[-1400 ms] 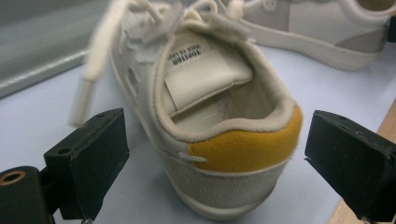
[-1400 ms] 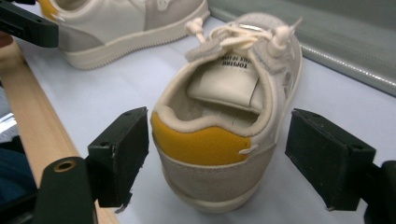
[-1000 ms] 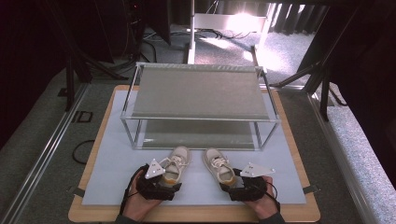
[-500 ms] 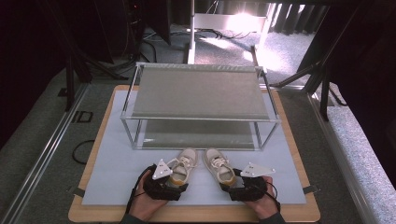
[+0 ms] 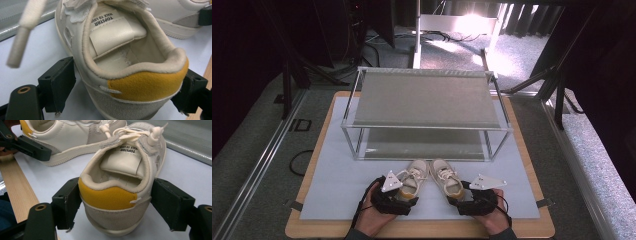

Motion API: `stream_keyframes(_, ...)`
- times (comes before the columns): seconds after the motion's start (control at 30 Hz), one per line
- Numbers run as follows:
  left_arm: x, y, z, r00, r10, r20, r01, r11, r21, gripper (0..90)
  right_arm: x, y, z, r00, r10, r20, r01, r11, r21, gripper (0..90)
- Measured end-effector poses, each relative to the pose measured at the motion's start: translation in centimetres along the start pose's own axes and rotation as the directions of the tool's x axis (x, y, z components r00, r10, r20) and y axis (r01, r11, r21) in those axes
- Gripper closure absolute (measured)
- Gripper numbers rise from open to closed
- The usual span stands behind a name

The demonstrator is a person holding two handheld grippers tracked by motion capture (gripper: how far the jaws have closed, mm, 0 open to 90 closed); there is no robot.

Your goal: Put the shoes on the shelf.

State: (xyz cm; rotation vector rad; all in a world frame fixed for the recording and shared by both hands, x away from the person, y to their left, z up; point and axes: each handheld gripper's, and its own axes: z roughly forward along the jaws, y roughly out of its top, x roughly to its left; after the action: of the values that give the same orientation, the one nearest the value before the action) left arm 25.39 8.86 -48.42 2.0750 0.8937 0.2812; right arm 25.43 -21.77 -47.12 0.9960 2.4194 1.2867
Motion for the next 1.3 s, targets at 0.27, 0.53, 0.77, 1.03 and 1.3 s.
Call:
stream_keyframes(0.27,0.1,0.0,0.0,0.9970,-0.023,0.073,0.023,0.9997,-0.006,8.9,0.0,0.0,0.0,1.0000,0.002,-0.008,-0.002,1.000,0.000,25.5)
stream_keyframes(0.53,-0.2,0.0,0.1,0.9952,-0.009,0.098,0.009,0.9999,-0.006,12.3,0.2,0.0,0.0,0.9996,-0.005,-0.028,0.005,1.000,0.001,25.4)
stream_keyframes(0.77,-0.5,0.0,0.2,0.9934,-0.012,0.114,0.013,0.9999,-0.011,13.3,0.5,0.0,0.1,0.9974,-0.011,-0.071,0.011,1.000,0.003,25.4)
stream_keyframes(1.03,-0.9,0.0,0.4,0.9911,-0.006,0.133,0.008,0.9999,-0.013,14.7,1.2,0.1,0.6,0.9938,-0.028,-0.107,0.029,1.000,0.001,27.9)
stream_keyframes(1.3,-1.0,-0.1,0.3,0.9918,-0.005,0.128,0.008,0.9997,-0.024,17.4,1.3,0.2,0.6,0.9934,-0.034,-0.109,0.035,0.999,0.005,28.9)
